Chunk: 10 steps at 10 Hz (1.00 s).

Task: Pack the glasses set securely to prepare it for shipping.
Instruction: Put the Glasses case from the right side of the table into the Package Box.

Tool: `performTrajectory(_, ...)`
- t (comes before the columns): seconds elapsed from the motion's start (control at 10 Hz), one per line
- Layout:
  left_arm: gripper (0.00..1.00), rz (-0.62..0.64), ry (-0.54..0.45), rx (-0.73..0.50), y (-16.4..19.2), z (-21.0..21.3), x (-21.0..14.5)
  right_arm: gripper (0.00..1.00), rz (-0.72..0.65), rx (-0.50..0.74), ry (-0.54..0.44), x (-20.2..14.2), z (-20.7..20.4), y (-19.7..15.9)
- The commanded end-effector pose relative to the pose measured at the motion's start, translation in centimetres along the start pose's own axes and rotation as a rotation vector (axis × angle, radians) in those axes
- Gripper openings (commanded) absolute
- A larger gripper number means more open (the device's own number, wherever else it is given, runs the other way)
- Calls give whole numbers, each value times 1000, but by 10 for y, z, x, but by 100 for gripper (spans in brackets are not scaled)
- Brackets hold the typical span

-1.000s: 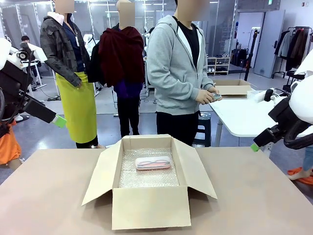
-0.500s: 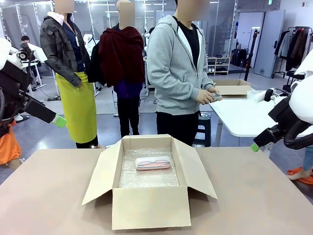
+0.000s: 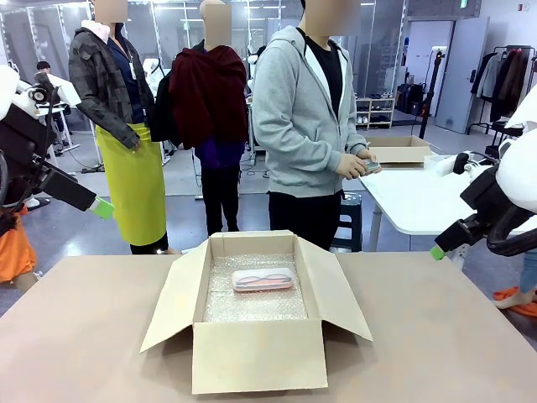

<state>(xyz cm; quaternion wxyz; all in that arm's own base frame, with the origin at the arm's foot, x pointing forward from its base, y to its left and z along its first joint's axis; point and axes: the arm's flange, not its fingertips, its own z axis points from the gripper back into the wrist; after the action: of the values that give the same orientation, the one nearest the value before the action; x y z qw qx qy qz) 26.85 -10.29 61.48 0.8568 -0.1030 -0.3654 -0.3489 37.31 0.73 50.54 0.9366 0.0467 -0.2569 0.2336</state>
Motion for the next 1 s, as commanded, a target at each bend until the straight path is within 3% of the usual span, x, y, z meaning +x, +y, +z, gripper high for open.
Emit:
performTrajectory(0.0,100,-3,-5,-5,1,1,0,100,2,2,4,-1,0,0)
performTrajectory(0.9,100,-3,-5,-5,1,1,0,100,2,2,4,-1,0,0)
